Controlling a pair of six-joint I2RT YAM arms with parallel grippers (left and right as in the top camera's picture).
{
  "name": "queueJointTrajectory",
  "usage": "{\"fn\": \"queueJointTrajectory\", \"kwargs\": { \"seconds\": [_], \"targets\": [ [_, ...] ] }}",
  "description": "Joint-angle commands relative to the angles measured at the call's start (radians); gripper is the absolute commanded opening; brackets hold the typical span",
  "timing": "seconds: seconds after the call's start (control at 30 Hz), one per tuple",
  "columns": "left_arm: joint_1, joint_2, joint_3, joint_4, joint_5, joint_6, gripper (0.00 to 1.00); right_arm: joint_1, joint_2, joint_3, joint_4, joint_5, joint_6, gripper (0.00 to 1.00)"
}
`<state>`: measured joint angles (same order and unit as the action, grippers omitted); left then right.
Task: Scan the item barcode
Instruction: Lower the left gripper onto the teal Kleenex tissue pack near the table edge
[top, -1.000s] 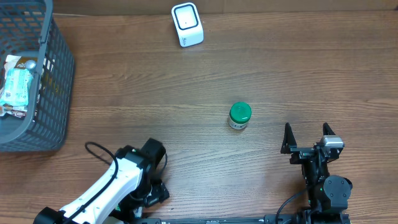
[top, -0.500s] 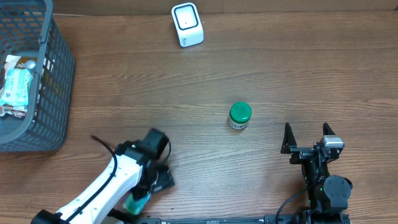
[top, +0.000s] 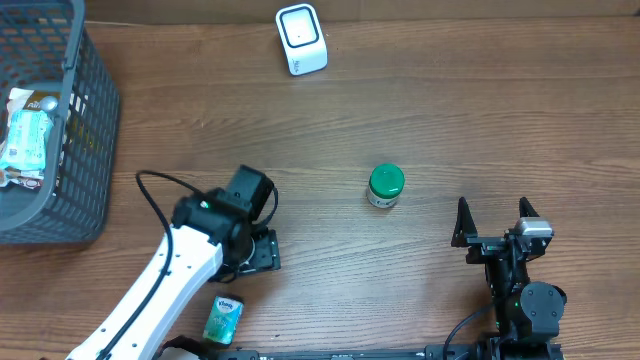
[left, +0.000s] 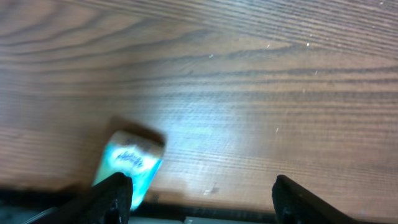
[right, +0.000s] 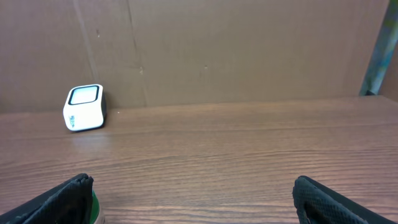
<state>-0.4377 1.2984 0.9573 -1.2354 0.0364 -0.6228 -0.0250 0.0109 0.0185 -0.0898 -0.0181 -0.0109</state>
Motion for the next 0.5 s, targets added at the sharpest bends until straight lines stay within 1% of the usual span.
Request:
{"fn": "queueJointTrajectory", "kwargs": {
  "seconds": [0.0, 0.1, 0.2, 0.3, 0.33, 0.4, 0.47],
  "targets": [
    [0.005, -0.007, 0.033, -0.093, -0.040, 0.019, 0.74, -0.003, -0.008, -0.011, 0.006, 0.010, 0.004, 1.00],
    [0.005, -0.005, -0.021, -0.125, -0.030, -0.004, 0.74, -0.003, -0.008, -0.011, 0.006, 0.010, 0.004, 1.00],
    [0.005, -0.004, -0.103, -0.120, -0.010, -0.012, 0.75, -0.003, -0.008, -0.011, 0.006, 0.010, 0.004, 1.00],
    [0.005, -0.004, -0.168, -0.095, 0.027, -0.022, 0.78, -0.003, -0.008, -0.011, 0.006, 0.010, 0.004, 1.00],
    [0.005, -0.004, -0.186, -0.092, 0.027, -0.037, 0.81, -0.003, -0.008, -0.011, 0.006, 0.010, 0.004, 1.00],
    [0.005, -0.004, -0.225, -0.080, 0.027, -0.087, 0.81, -0.003, -0.008, -0.011, 0.006, 0.010, 0.004, 1.00],
    [0.005, -0.004, -0.251, -0.049, 0.036, -0.096, 0.85, -0.003, -0.008, -0.011, 0.006, 0.010, 0.004, 1.00]
  ]
}}
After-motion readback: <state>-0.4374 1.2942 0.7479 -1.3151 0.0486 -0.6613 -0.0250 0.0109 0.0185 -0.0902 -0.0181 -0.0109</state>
